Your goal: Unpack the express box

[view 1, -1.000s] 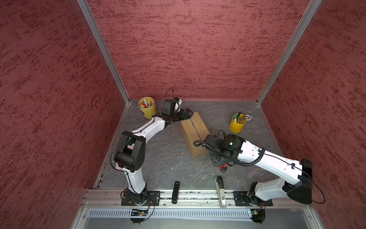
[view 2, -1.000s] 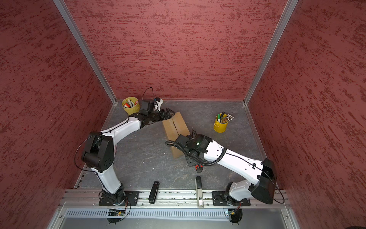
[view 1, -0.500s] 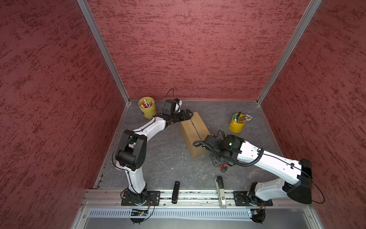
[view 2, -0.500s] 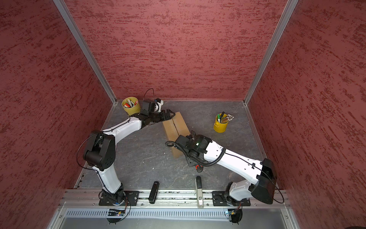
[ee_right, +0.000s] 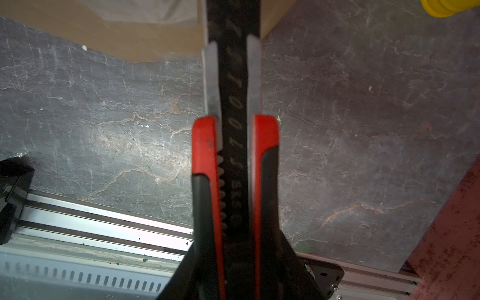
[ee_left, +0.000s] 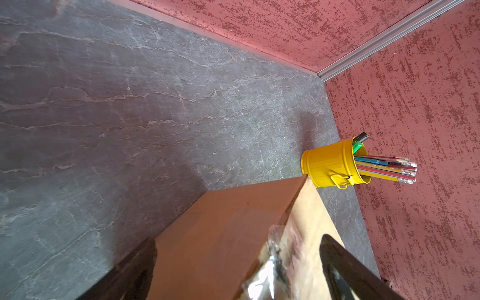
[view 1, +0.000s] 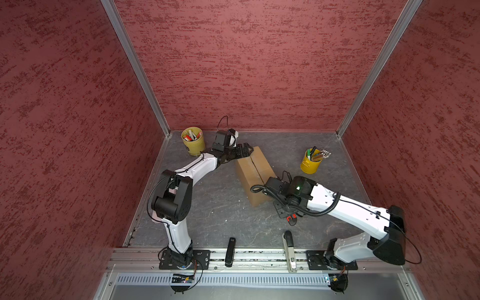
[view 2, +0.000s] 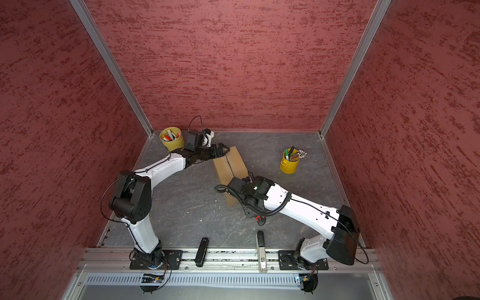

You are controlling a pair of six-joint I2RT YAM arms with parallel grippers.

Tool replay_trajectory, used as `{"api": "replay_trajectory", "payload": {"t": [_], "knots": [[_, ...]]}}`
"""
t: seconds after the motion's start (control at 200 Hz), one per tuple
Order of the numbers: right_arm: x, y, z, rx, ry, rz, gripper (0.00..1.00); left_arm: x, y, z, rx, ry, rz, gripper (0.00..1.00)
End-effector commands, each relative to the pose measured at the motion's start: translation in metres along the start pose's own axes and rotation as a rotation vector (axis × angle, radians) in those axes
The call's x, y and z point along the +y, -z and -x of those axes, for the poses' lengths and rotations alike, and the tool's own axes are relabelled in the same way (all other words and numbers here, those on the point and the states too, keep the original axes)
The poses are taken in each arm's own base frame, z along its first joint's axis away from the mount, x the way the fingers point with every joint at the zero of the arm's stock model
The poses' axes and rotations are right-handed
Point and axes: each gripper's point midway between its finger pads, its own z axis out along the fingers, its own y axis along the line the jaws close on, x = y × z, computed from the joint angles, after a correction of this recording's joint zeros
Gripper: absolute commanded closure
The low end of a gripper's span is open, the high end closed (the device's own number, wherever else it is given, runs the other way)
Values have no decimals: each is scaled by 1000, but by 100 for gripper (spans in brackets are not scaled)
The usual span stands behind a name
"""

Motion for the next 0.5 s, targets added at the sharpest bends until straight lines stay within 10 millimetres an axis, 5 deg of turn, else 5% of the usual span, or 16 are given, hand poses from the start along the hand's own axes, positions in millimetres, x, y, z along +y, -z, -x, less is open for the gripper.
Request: {"api": "replay_trajectory", "payload": {"t": [0.0,0.271,0.496], "knots": [[12,11,30,-119,12,34,100,-16,-4,-8,36,7,-52,3],[9,9,27,-108,-1,29,100,-23,5,3,16,-13,-54,2],[7,8,23,-100,-21,34,100,-7,22,27,-25,-18,-10,0]]}}
